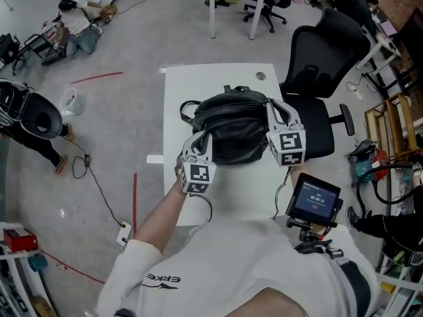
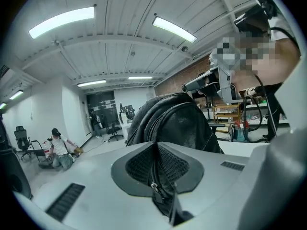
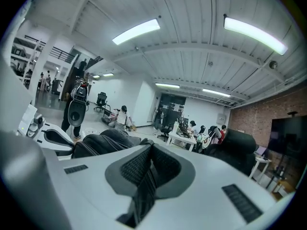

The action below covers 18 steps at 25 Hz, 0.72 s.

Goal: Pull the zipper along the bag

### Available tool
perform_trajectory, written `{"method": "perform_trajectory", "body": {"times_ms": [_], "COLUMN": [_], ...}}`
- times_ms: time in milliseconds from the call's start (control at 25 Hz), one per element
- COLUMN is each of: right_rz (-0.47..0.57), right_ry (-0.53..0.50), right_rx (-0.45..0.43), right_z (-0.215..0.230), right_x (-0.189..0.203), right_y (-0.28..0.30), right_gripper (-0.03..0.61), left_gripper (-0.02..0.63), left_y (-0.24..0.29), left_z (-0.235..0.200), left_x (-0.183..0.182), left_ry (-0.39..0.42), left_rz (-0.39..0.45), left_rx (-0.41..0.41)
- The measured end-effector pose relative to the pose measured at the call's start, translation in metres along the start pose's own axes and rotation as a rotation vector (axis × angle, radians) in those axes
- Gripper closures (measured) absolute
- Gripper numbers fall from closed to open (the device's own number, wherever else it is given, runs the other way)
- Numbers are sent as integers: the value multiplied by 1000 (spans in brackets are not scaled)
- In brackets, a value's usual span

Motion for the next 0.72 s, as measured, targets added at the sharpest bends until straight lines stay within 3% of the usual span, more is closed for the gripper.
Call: {"method": "perform_trajectory", "body": {"times_ms": [560,720], "right_rz": [-23,-30], "right_ry": [-58,-86], "right_rx": [-23,-27], "right_z": [-3,-31], "right_x": [-18,-31], "right_y": [5,6], "right_gripper": [561,560], "left_gripper": [601,601], "left_y": [12,-3], "left_z": [10,-4], "left_x": [-4,7], "left_ry": [17,18], "left_rz": [-2,11], "left_rx": [48,64]}}
Point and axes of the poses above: the fingertips, and each gripper's own axes: y forward along the fingers, z to its right, x out of its underside, the point moved 6 cm from there along -y, backward along the fingers, and after that the axes turned 11 degrees about -y, right-handed, at the moved point
